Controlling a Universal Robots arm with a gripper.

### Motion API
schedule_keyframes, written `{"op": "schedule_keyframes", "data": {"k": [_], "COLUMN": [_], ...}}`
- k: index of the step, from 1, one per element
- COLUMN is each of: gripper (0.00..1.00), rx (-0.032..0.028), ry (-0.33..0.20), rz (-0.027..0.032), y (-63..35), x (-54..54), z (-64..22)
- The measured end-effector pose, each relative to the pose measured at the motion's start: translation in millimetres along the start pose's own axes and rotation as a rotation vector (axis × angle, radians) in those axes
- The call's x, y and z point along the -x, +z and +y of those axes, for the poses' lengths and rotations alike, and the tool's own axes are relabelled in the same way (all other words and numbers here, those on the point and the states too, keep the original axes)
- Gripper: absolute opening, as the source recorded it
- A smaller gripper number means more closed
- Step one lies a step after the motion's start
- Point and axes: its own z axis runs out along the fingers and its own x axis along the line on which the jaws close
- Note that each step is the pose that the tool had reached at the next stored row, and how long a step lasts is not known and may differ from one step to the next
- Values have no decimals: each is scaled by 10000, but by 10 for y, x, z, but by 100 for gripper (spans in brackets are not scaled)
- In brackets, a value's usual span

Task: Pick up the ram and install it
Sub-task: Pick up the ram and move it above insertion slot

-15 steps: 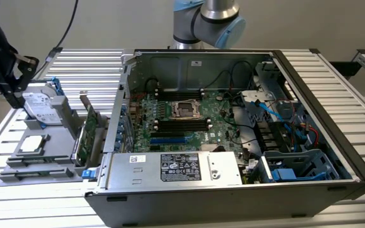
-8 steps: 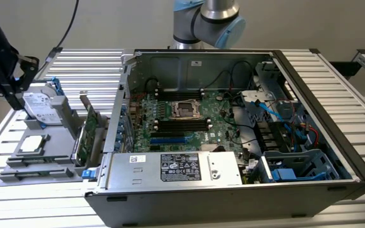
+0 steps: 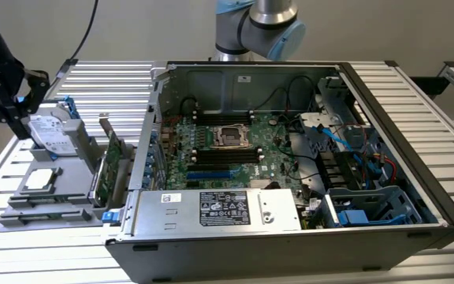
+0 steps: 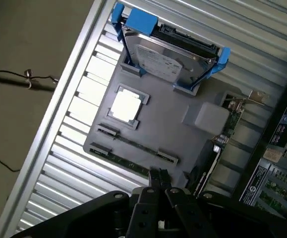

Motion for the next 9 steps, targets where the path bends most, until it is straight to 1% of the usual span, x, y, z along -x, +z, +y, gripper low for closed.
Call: {"op": "schedule_keyframes", "data": {"k": [9], "gripper": [11], "rx": [-75], "ry": [-1632], "rz": [64], "y": [29], "x": [1], "z": [-1]}}
